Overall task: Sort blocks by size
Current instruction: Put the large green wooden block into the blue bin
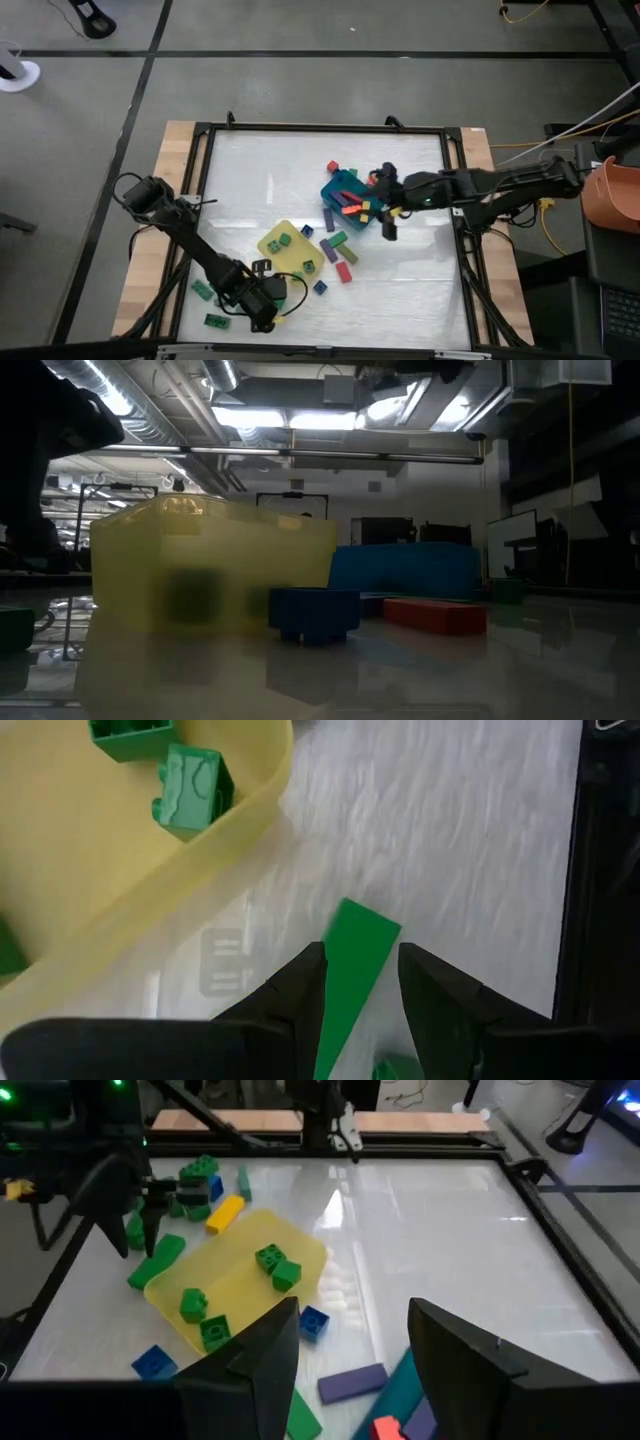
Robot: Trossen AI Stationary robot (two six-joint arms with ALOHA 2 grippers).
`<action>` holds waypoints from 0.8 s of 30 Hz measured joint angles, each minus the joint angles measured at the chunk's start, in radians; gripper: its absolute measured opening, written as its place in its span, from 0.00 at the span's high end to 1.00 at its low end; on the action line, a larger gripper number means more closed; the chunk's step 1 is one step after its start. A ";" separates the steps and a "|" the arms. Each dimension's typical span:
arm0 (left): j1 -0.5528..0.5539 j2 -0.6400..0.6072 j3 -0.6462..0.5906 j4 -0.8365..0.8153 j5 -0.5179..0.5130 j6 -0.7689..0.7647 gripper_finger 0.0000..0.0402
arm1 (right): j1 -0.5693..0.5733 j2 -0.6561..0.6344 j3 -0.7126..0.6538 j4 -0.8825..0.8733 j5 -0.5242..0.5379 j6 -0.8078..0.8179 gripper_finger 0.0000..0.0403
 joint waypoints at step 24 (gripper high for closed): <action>0.044 0.046 0.001 0.022 0.094 0.114 0.71 | 0.000 -0.473 -0.613 0.312 0.082 0.154 0.53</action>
